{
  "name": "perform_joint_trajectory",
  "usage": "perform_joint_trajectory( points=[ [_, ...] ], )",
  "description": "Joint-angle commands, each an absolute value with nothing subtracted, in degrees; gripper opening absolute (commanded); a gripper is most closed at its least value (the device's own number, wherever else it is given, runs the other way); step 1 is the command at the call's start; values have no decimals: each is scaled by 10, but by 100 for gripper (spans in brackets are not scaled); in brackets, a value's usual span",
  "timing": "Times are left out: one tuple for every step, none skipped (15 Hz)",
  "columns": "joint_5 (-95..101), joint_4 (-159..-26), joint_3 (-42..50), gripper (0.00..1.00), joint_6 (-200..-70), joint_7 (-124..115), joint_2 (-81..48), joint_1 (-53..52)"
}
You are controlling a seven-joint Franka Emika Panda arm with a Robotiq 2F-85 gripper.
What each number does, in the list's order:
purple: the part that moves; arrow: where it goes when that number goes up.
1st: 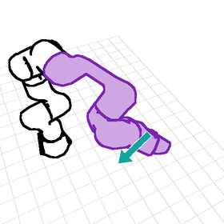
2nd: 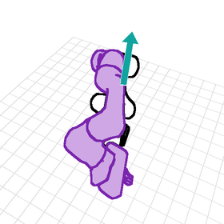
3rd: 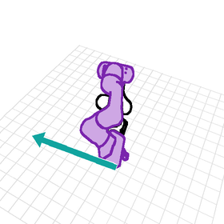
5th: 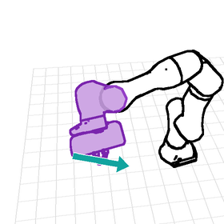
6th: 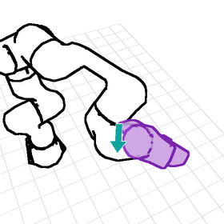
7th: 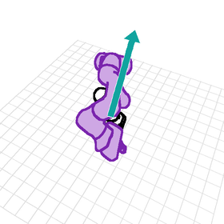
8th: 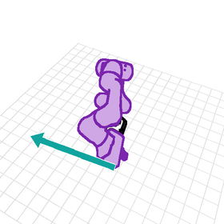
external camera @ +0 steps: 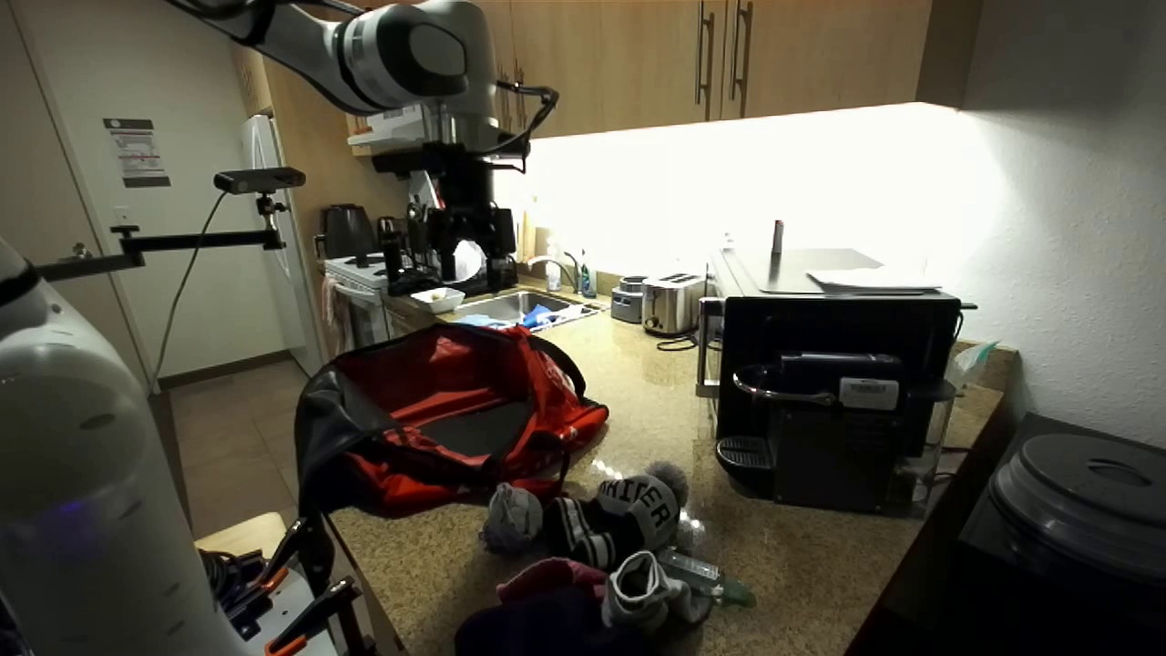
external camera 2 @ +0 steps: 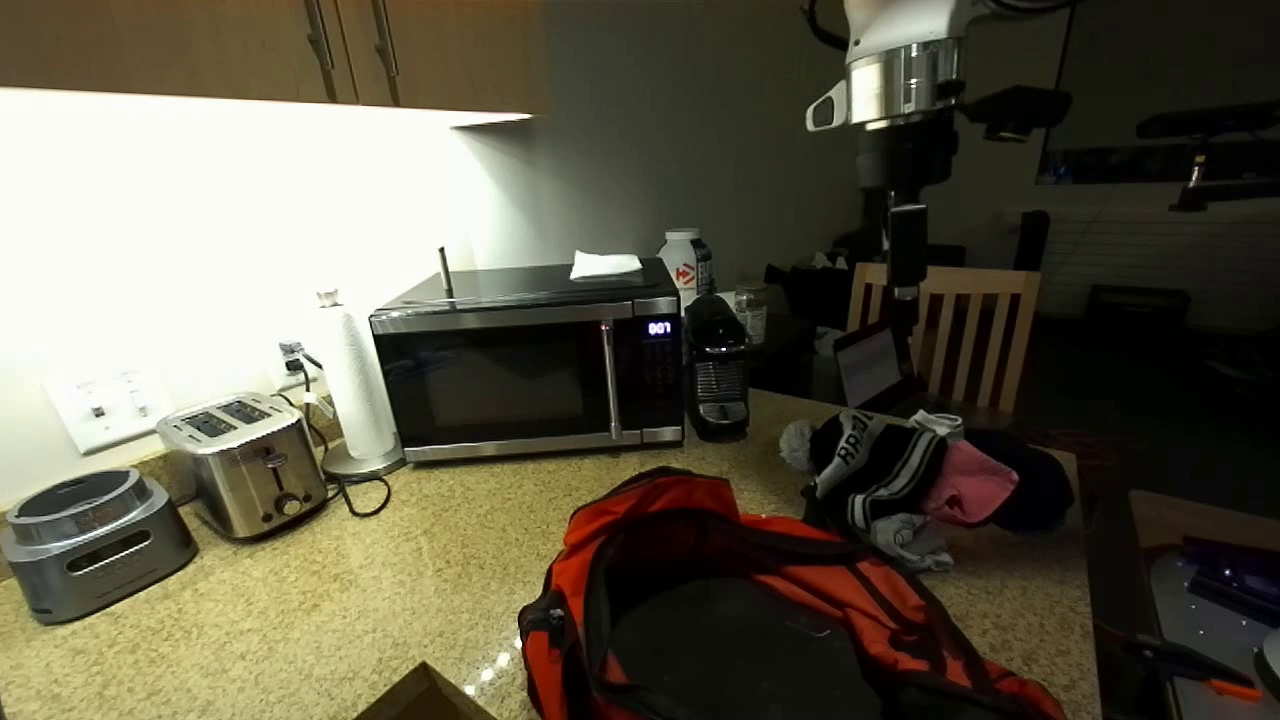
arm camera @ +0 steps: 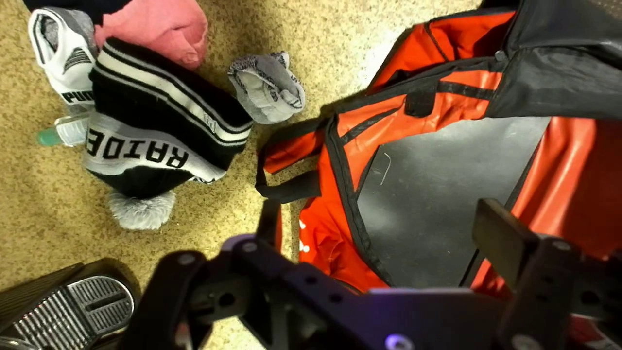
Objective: Pick up the grey object from the bag and put it on the countertop.
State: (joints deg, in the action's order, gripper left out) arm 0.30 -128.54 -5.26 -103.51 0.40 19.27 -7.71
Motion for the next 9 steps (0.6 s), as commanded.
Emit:
perform_joint_trajectory(
  points=[
    [-11, -1278, -51, 100, -1015, 37, 197, -78],
    [-9, -1275, -52, 100, -1013, 29, 196, -76],
    [2, -1281, -56, 100, -1029, 15, 192, -73],
    [2, -1281, -56, 100, -1029, 15, 192, -73],
    [2, -1281, -56, 100, -1029, 15, 192, -73],
    [2, -1281, -56, 100, -1029, 15, 192, -73],
    [2, -1281, -56, 100, -1029, 15, 192, -73],
    [2, -1281, -56, 100, -1029, 15, 192, -73],
    [2, -1281, -56, 100, -1029, 15, 192, -73]
  ],
)
